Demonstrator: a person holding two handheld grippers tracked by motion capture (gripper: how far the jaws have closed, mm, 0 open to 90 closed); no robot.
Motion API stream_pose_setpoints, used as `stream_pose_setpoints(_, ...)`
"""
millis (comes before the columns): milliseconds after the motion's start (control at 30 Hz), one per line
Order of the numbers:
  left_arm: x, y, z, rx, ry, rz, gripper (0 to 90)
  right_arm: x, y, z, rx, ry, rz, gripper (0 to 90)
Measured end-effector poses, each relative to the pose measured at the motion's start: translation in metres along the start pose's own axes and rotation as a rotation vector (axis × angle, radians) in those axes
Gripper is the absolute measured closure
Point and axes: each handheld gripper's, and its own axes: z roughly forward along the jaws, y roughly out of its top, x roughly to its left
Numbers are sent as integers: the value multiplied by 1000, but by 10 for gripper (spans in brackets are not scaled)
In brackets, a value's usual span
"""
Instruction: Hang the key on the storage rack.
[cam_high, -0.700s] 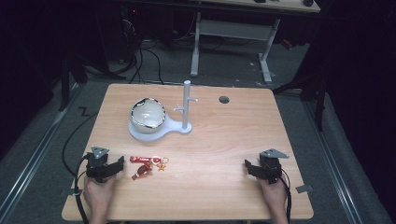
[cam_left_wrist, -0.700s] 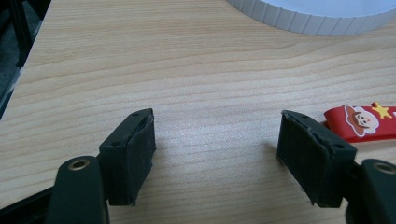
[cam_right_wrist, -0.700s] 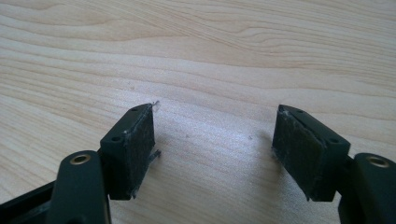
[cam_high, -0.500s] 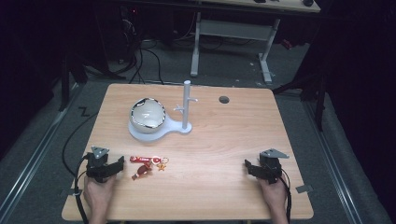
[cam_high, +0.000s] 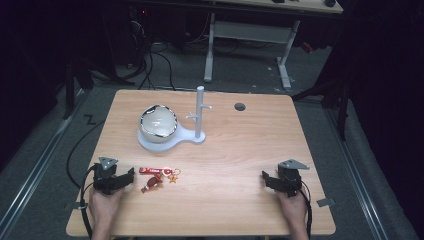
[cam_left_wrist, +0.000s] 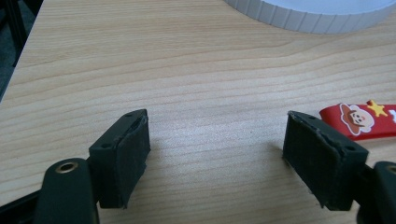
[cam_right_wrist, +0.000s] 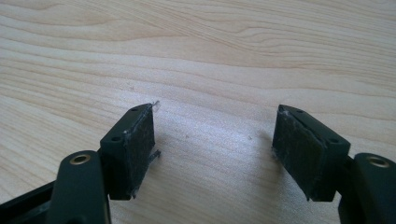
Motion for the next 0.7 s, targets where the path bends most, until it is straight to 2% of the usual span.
stream_pose_setpoints(133,0,1,0,-1,-6,-3,255,0,0,0,0,0,0,300)
stream_pose_setpoints(267,-2,-1,0,-16,-14,12,291,0,0,0,0,0,-1,300)
stream_pose_setpoints(433,-1,-2,-3,-29,-16,10,294,0,0,0,0,0,-2,300)
stream_pose_setpoints(700,-3,-3,-14,-56,-52,9,287,0,0,0,0,0,-2,300)
